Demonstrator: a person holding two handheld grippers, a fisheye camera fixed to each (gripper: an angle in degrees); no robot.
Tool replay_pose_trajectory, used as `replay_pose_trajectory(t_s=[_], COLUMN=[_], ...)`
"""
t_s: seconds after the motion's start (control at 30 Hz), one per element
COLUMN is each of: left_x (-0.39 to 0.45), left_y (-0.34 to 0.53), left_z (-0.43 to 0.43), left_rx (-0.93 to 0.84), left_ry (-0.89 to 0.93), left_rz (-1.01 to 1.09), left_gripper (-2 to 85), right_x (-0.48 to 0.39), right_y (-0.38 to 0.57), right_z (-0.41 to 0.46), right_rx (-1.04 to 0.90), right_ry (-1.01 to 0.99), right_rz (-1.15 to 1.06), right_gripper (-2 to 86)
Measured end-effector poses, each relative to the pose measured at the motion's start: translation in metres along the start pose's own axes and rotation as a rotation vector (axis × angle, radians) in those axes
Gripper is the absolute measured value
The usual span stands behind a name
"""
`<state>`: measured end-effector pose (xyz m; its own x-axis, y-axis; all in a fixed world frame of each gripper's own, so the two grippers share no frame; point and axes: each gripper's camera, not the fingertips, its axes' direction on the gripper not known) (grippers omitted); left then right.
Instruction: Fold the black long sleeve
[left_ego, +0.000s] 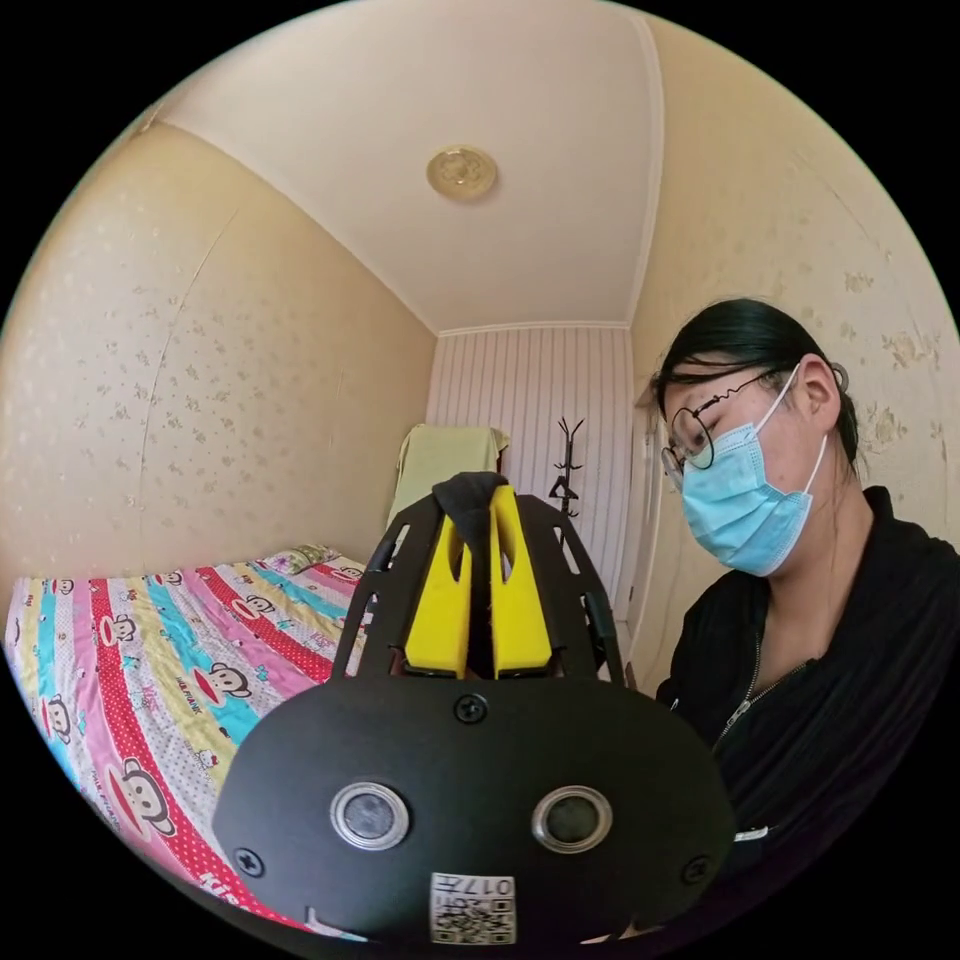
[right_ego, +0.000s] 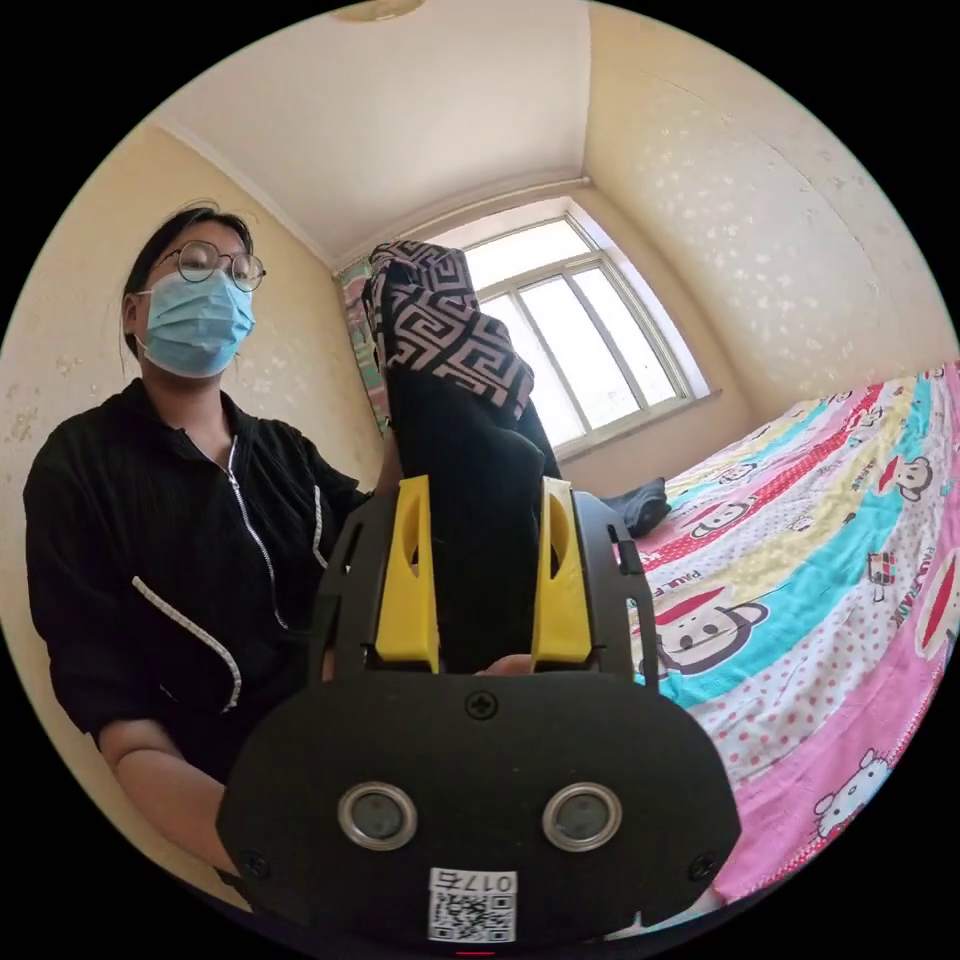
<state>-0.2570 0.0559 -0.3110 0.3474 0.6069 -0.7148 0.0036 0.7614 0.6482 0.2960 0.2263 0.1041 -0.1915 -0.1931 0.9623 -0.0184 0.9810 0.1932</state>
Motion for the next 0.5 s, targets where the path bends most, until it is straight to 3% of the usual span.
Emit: replay_pose_trajectory(t_s=[0.13, 0.2, 0.23, 0.33, 0.5], left_x=[0.000, 0.001, 0.002, 0.004, 0.027], left_y=[0.004, 0.007, 0.009, 0.018, 0.029], left_z=[-0.013, -0.022, -0.029, -0.058, -0.109], left_rx=[0.016, 0.007, -0.004, -0.024, -0.080], left_ry=[0.013, -0.048, -0.093, -0.149, -0.090], left_rz=[-0.037, -0.056, -0.058, -0.067, -0.046], left_gripper=[-0.3, -0.4, -0.4, -0.5, -0.5], right_x=[0.021, 0.025, 0.023, -0.003, -0.112], right_y=[0.007, 0.002, 0.000, -0.017, -0.080], right_z=[0.005, 0.002, -0.002, -0.034, -0.068], right_rx=[0.094, 0.098, 0.101, 0.143, 0.138], right_ry=[-0.210, -0.399, -0.403, -0.224, 0.109], right_rz=[0.065, 0.048, 0.046, -0.003, -0.128], right_gripper=[15.9, 7.8, 4.9, 2.8, 1.4])
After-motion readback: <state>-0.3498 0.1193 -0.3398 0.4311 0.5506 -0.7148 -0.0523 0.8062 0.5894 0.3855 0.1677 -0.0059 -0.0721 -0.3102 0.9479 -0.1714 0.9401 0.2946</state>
